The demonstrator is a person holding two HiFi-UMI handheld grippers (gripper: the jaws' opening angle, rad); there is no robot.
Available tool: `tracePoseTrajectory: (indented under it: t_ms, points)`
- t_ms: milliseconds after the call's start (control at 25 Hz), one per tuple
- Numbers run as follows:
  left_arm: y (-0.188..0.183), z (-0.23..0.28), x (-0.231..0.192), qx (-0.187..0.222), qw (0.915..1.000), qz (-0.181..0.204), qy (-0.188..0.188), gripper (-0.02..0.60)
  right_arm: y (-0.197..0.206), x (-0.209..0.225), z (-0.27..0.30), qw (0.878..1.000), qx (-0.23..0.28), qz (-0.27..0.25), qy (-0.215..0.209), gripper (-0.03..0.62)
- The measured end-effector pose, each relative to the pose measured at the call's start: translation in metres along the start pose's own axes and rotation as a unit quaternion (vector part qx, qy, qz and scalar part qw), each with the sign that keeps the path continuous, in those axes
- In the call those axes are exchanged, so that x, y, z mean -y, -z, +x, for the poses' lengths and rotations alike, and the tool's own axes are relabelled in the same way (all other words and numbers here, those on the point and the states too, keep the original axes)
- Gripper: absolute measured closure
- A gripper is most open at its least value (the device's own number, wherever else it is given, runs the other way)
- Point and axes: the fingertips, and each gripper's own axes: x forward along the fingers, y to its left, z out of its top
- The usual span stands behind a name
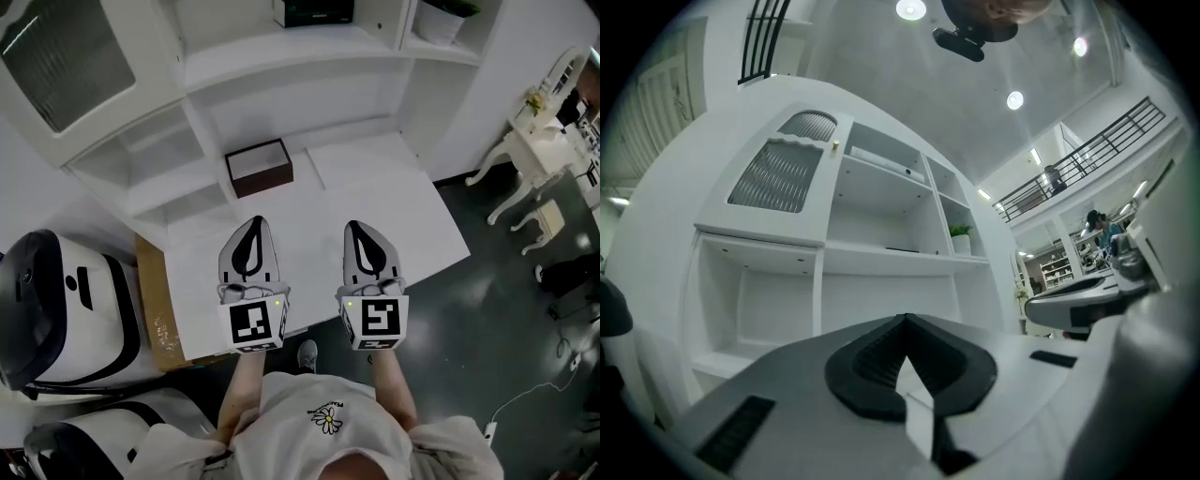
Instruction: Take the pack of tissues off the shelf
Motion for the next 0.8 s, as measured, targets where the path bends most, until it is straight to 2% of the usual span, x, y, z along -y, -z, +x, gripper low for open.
tracePoseTrajectory:
  t_ms: [200, 400, 600, 800]
  points:
    - [0.003, 0.022, -0.010, 0.000, 1.0000, -0.006, -0.001, 0.583, 0.002, 0.002, 0.028, 1.000, -0.003, 0.004, 0.005, 0.591]
    - [0.001, 0.035, -0.015, 0.003, 0.9999, -0.009, -0.007, 0.583, 0.000, 0.000, 0.046, 1.000, 0.000, -0.006, -0.011, 0.591]
    - [0.002, 0.040, -0.013, -0.003, 0.9998, -0.007, -0.017, 0.583, -0.007, 0.006, 0.054, 1.000, 0.012, -0.013, -0.021, 0.591]
    - [-0.001, 0.040, -0.012, -0.004, 0.9995, -0.002, -0.030, 0.583, -0.006, 0.010, 0.052, 1.000, 0.015, 0.006, -0.026, 0.591]
